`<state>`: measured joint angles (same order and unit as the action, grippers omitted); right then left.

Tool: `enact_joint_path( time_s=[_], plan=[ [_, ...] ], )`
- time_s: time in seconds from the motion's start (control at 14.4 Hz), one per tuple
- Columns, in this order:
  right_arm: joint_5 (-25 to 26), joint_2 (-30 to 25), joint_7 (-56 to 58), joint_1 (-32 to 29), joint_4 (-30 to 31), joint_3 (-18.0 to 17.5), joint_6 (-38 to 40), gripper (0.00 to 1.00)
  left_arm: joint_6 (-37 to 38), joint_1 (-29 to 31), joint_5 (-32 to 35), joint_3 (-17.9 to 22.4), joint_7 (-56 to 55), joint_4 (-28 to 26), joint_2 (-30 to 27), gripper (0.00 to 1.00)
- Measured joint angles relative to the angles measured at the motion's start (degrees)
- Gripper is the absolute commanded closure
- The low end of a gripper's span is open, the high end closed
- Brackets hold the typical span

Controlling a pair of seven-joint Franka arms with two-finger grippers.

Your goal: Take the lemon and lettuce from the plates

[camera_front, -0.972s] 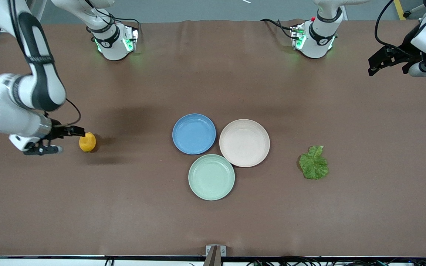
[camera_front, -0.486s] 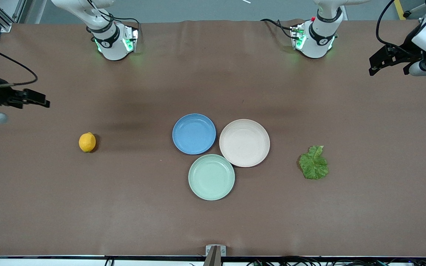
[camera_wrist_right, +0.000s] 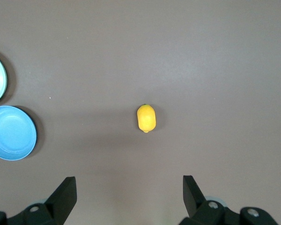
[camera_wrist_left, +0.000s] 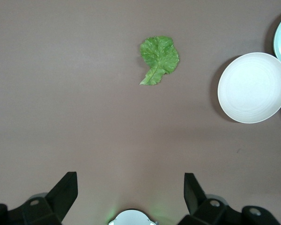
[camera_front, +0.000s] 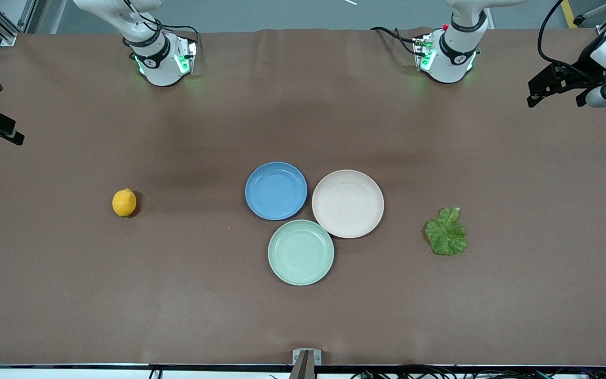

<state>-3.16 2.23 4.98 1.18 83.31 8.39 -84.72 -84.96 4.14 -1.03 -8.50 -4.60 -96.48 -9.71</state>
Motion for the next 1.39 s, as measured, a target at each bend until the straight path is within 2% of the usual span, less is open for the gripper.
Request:
enact_joint_path(
  time_s=[0.42,1.39],
  plan=[
    [0.01,0.52,0.0,-0.14,-2.5,0.03,0.08,0.0,0.05,0.61,-0.01,0.11,0.07,0.47,-0.11,0.0],
    [0.01,0.84,0.0,-0.14,-2.75,-0.2,0.19,0.0,0.05,0.53,-0.14,0.08,0.07,0.47,-0.11,0.0]
  ],
)
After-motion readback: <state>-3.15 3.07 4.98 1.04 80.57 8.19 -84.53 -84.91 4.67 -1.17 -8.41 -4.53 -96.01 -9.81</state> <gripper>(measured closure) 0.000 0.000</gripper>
